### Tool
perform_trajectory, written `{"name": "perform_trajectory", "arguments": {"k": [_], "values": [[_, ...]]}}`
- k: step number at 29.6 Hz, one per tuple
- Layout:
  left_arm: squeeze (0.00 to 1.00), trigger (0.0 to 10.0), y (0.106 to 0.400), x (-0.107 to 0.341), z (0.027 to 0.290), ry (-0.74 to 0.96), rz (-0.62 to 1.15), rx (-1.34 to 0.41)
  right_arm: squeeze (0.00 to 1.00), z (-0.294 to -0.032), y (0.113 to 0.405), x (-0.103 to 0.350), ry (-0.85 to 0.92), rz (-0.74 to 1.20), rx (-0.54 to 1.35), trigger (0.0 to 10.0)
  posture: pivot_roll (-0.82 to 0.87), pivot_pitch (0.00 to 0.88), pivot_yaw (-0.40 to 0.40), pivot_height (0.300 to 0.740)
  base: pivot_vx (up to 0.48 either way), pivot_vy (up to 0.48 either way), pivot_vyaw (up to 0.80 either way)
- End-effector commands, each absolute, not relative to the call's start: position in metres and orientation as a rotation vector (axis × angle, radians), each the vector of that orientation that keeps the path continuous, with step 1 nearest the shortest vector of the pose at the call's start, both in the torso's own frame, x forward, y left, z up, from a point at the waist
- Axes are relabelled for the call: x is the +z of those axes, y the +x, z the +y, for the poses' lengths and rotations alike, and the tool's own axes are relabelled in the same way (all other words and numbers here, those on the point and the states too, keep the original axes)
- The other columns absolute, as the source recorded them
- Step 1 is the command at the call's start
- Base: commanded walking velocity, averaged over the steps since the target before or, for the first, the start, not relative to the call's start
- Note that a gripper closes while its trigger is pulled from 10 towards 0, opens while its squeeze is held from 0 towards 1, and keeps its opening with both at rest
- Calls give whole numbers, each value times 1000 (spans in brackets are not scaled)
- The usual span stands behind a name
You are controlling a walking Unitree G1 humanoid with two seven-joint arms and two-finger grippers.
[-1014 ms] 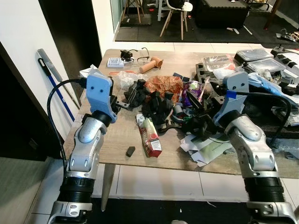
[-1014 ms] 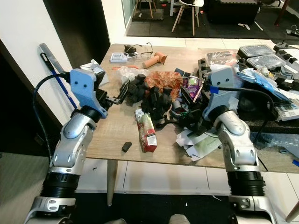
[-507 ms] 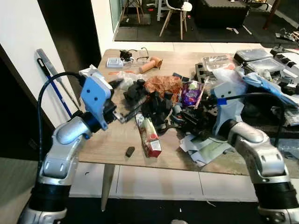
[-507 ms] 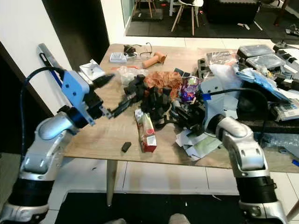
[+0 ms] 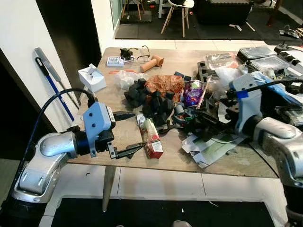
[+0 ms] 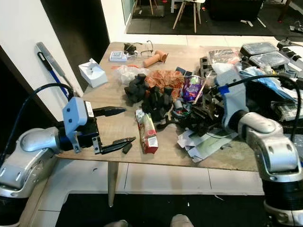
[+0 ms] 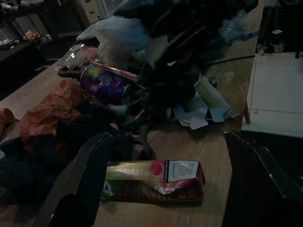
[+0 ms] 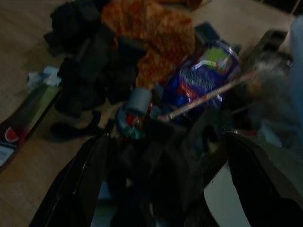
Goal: Picking trash to rubbish bin
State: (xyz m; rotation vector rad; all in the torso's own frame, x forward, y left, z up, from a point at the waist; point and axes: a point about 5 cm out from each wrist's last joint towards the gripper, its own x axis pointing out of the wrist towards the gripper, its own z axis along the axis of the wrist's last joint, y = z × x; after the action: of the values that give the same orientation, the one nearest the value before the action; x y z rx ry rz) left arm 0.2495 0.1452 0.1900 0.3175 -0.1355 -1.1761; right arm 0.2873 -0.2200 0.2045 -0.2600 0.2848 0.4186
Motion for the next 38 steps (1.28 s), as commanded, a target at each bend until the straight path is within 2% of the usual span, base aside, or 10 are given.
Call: {"name": "perform_trajectory", "arguments": {"k": [1,8,13,19,37,38], "values": [[0,10000,249,192,143,314,-135,-1186,0,-226,283,204,-247,308,399,10000,-106,41,24,740,0,0,0],[0,10000,252,197,141,293,-169,-1163,0,-237,277,191,-224,373,340,10000,-106,45,27,740,0,0,0],[0,10000,253,200,137,283,-188,-1148,0,-223,278,182,-218,318,430,10000,-96,50,28,740,0,0,0],[0,10000,249,204,132,263,-208,-1146,0,-215,284,172,-178,322,445,10000,-83,59,27,740,0,0,0],[0,10000,241,204,131,248,-186,-1162,0,-224,295,156,-172,289,382,10000,-74,77,32,740,0,0,0],[0,10000,241,204,131,245,-187,-1160,0,-225,296,156,-174,285,376,6941,-72,77,30,740,0,0,0]]}}
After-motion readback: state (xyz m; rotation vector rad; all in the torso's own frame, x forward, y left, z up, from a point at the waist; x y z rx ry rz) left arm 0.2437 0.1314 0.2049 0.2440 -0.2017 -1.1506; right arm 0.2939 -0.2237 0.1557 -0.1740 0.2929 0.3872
